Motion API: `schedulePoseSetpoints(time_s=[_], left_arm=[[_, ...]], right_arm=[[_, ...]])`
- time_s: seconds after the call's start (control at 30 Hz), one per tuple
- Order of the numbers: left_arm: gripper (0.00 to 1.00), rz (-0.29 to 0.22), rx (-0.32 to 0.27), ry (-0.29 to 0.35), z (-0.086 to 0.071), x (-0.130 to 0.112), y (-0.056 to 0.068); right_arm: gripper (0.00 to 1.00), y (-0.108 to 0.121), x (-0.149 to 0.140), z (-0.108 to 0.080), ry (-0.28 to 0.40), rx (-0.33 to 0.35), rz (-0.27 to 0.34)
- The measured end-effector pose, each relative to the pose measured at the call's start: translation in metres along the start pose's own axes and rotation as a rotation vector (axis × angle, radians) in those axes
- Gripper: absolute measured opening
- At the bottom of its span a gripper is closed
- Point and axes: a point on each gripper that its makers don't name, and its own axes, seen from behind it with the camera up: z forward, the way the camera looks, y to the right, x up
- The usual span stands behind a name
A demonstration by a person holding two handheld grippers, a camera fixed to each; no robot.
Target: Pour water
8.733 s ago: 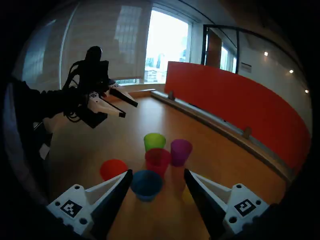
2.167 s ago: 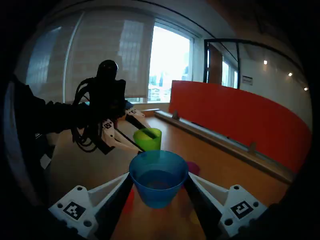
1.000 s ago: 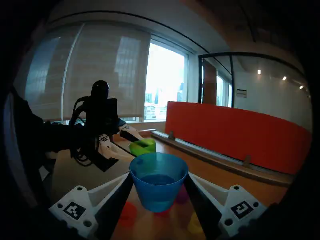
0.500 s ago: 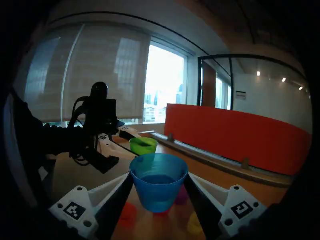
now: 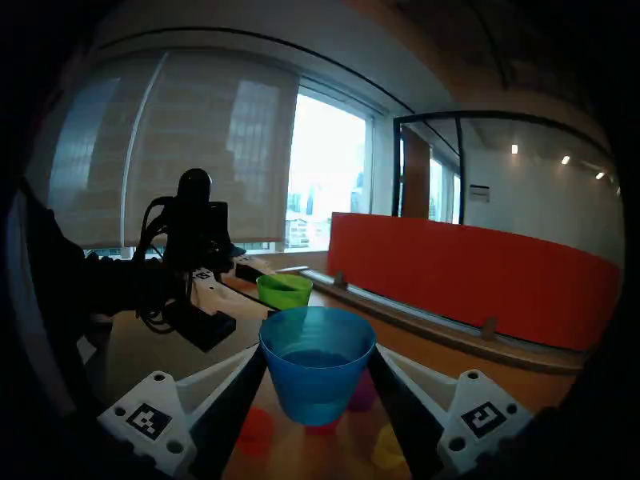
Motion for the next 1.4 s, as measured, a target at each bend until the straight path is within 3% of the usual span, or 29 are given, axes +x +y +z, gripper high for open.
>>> schedulePoseSetpoints(time_s=[0.6,1.0,1.4], left_arm=[[0.84,0.001,0.002,0.012,-0.001,0.0,0.005],[0.84,-0.004,-0.004,0.015,-0.001,-0.007,0.008],[0.84,0.001,-0.023,0.014,-0.003,-0.006,0.015]], right_arm=[[0.9,0.006,0.006,0.001,0.01,-0.011,-0.007],[0.9,0.005,0.016,0.003,0.023,0.017,0.033],[0.9,0.005,0.02,0.004,0.038,0.013,0.031]])
